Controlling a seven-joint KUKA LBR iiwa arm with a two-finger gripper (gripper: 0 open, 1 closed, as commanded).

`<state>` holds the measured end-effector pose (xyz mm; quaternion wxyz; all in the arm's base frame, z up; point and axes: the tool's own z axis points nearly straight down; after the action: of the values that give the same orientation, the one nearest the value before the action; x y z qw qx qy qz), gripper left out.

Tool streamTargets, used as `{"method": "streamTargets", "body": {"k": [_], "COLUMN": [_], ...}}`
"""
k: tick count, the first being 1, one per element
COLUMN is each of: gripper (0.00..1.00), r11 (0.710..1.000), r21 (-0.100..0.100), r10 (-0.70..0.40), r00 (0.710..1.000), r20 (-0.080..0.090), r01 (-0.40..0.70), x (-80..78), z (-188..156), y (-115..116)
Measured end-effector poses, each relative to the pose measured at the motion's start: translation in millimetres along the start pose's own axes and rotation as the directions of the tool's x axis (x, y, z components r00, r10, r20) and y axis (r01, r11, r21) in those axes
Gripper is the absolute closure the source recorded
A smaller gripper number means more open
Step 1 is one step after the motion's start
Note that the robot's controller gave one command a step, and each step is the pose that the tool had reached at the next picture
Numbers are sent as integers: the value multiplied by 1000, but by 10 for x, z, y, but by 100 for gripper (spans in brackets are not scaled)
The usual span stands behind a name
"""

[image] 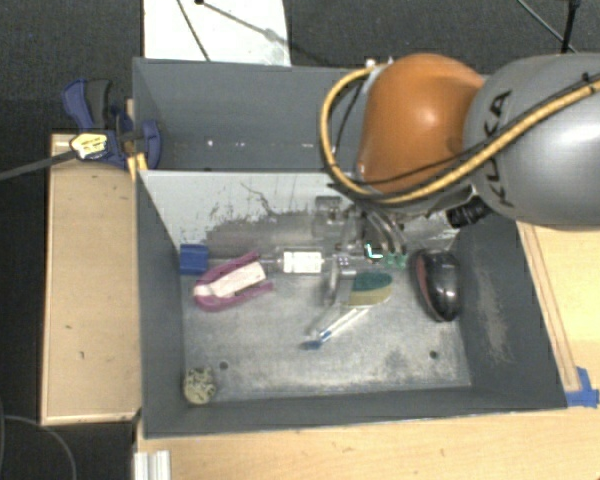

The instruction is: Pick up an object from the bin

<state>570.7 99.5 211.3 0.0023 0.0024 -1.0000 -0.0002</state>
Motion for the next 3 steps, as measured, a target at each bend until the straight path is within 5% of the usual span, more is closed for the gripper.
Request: {"method": "streamTargets", "body": {"k": [1,2,3], "gripper": [0,0,100], "r11": [949,828,831], "r21": [2,1,1], "r10": [-316,-561,-556], "r00": [949,828,831], "r20": [2,1,3], "r01": [316,561,556], "x": [500,224,215], "z": [568,1428,1411], "y": [-406,-429,-427]}}
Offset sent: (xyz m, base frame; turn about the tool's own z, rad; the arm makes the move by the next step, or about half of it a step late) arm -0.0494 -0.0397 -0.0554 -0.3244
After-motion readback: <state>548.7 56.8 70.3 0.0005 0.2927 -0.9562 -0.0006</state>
